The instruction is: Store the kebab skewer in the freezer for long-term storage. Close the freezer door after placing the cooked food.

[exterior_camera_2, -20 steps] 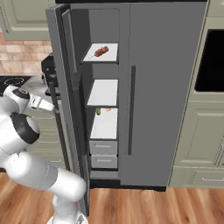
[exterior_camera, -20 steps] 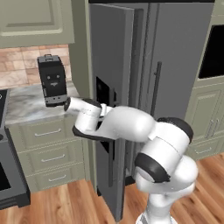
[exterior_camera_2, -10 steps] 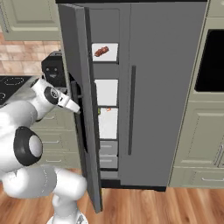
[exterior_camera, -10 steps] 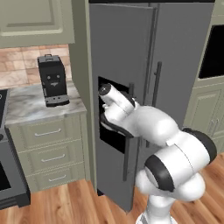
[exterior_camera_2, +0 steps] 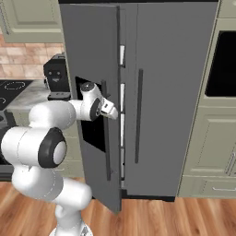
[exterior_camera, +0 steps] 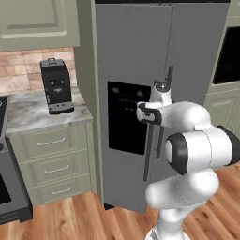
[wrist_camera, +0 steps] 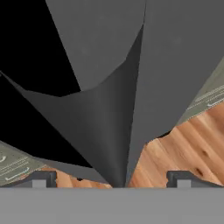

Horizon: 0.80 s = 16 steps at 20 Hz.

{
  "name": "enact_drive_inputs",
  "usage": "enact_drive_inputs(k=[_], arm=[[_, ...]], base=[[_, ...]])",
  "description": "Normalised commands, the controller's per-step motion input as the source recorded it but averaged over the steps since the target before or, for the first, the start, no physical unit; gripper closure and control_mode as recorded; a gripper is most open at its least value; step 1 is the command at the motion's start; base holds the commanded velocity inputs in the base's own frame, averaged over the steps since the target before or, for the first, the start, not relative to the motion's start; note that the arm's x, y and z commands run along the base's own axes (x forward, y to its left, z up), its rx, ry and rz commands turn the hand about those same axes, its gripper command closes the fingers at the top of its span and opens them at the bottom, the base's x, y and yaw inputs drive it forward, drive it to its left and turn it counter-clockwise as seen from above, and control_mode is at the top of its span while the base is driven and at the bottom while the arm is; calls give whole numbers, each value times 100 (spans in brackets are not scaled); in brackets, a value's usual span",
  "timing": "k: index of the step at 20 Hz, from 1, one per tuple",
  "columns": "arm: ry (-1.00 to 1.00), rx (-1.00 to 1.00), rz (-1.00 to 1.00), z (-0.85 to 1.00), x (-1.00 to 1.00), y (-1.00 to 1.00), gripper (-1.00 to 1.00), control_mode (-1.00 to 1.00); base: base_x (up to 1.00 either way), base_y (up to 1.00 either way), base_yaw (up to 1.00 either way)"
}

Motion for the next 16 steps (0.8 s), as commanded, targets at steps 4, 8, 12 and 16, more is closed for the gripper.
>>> enact_drive_inputs(k=[4,8,12,16], arm=[[-18,1,21,0,39,-23,-100,-100],[-9,0,19,7,29,0,-100,-100],[1,-3,4,22,28,0,-100,-100],[3,-2,3,21,57,-11,-100,-100]], base=[[0,0,0],[0,0,0],[0,0,0],[0,0,0]])
